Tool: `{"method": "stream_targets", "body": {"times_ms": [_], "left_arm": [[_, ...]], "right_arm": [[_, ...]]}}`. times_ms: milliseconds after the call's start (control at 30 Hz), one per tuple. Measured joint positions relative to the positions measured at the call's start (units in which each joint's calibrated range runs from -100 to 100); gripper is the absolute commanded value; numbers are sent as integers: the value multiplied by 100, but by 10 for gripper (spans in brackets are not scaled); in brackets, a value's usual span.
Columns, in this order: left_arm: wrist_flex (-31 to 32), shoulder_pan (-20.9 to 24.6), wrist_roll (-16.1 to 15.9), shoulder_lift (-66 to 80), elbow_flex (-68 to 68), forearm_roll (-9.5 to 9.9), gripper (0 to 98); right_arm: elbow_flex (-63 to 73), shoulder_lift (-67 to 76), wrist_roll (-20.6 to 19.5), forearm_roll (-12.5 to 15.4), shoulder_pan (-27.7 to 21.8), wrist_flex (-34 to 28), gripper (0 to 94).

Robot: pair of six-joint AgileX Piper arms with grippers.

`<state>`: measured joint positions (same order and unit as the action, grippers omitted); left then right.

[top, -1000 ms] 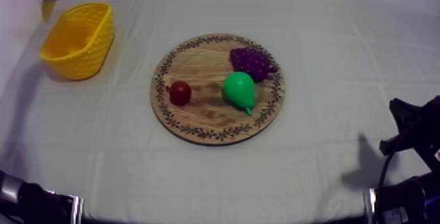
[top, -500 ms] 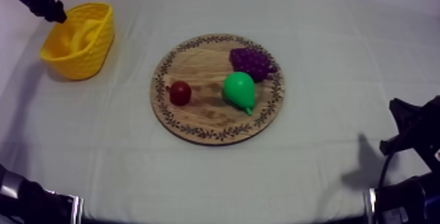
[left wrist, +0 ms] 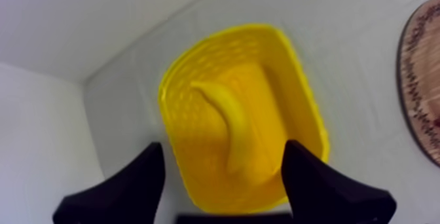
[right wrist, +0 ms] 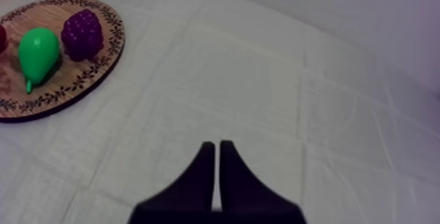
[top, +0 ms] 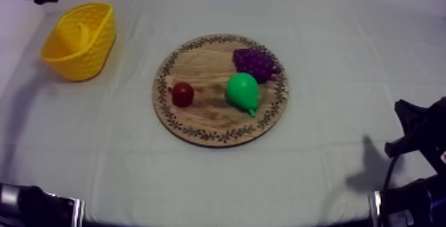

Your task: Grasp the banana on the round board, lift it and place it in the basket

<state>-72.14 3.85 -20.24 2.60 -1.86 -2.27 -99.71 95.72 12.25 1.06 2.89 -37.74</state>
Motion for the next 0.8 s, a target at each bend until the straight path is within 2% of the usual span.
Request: {"method": "stream_targets", "body": {"times_ms": [233, 400, 633, 800], "left_arm": [[336, -353, 562, 1778, -564, 114, 500], [571, -308, 982, 3093, -1137, 114, 420], [1110, -362, 1506, 4853, -2171, 138, 252], [1731, -481, 1811, 6068, -3122, 184, 101]], "right_arm": [[0, 0, 0, 0, 0, 0, 6], [0, 0, 0, 0, 0, 0, 6], [0, 0, 0, 0, 0, 0, 6], [0, 0, 0, 0, 0, 0, 6]]}}
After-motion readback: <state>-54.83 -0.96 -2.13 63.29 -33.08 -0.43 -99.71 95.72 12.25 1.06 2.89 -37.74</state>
